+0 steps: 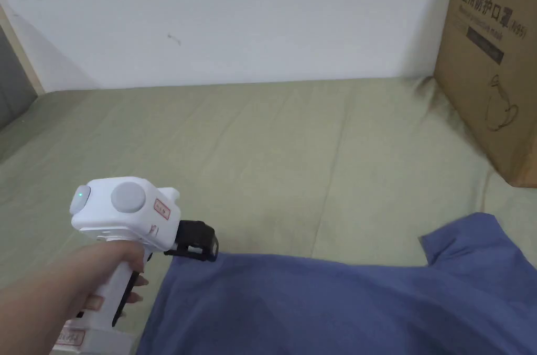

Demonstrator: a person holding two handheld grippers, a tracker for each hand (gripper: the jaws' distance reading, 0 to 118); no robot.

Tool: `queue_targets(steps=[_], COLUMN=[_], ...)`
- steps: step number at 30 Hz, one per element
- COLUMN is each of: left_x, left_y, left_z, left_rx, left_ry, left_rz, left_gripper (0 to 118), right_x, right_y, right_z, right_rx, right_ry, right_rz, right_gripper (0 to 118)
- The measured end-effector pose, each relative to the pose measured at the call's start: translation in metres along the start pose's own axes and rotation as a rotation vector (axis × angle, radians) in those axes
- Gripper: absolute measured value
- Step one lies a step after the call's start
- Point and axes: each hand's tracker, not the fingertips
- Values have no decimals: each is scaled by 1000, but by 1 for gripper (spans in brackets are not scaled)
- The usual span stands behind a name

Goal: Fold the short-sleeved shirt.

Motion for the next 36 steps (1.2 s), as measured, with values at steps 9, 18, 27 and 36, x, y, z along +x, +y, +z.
queue_targets(steps=[9, 18, 27, 36], left_x=[-4, 22, 33, 29], left_y=[0, -25, -36, -39], left_z=[-52, -12, 28, 37], left_rx=[45, 118, 238, 272], left_ry=[100, 63, 66, 27], left_rz=[-75, -235, -213, -144], left_gripper=[97, 0, 0, 0], right_x=[-2, 35, 139, 162], right_y=[-11, 23, 113, 91], right_z=[-35, -63, -218, -290], right_rx=[-102, -55, -417, -603], right_ry=[11, 51, -64, -309], right_rz=[38, -31, -204, -69], right_gripper=[0, 0, 83, 69])
